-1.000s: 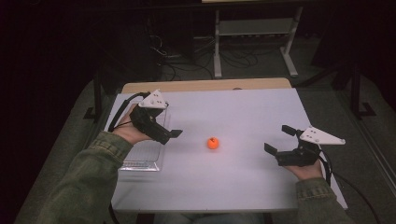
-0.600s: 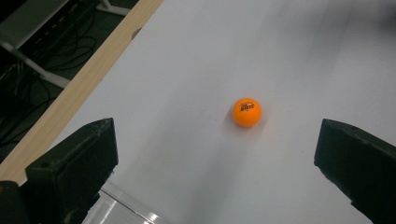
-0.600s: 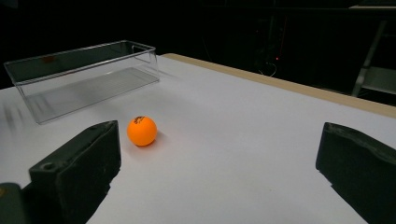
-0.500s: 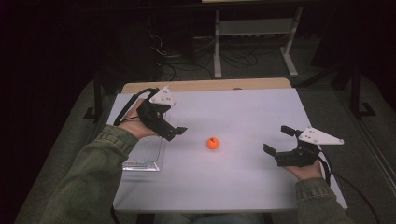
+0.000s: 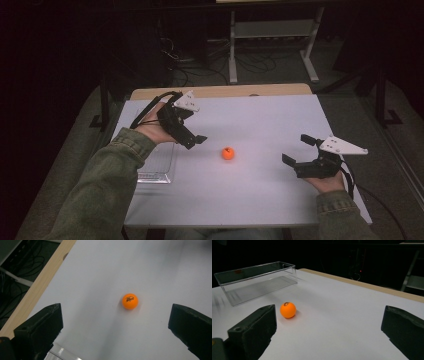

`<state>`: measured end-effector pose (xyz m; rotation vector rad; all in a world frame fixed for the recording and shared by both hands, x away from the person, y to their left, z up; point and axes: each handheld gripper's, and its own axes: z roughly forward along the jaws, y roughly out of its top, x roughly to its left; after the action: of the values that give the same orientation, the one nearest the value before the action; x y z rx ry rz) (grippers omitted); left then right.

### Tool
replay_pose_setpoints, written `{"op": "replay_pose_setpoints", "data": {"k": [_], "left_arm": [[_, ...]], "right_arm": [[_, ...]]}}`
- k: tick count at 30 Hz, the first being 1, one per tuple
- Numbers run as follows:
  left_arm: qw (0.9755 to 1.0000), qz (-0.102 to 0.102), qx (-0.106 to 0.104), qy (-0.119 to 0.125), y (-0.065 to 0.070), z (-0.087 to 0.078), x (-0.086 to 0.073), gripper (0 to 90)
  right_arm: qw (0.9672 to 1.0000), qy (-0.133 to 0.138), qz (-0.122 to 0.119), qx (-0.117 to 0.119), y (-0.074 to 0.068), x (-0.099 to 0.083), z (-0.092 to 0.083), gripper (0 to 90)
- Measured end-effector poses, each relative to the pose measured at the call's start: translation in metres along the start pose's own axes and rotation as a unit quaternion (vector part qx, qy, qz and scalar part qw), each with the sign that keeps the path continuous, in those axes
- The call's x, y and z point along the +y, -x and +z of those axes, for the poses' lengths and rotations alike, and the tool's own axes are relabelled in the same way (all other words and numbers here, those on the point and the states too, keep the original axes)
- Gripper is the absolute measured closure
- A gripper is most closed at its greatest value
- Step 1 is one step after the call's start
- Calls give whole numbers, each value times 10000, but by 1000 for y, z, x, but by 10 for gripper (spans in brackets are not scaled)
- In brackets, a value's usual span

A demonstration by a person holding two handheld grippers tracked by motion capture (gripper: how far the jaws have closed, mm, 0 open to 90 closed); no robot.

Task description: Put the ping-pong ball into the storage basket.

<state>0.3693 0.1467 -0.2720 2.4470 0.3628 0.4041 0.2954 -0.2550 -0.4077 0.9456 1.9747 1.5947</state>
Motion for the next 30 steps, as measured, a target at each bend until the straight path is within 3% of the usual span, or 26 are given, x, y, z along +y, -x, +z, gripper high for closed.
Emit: {"op": "replay_pose_setpoints", "data": {"k": [12, 20, 30], "left_arm": [[9994, 150, -85, -304, 1, 13, 9, 0], [9988, 106, -155, -455, -5, 22, 8, 0], [9976, 190, -161, -647, -8, 32, 13, 0]], "right_arm": [[10000, -15, 10, 35, 0, 0, 0, 0], [10000, -7, 24, 53, 0, 0, 0, 0], [10000, -20, 23, 71, 0, 0, 0, 0]]}}
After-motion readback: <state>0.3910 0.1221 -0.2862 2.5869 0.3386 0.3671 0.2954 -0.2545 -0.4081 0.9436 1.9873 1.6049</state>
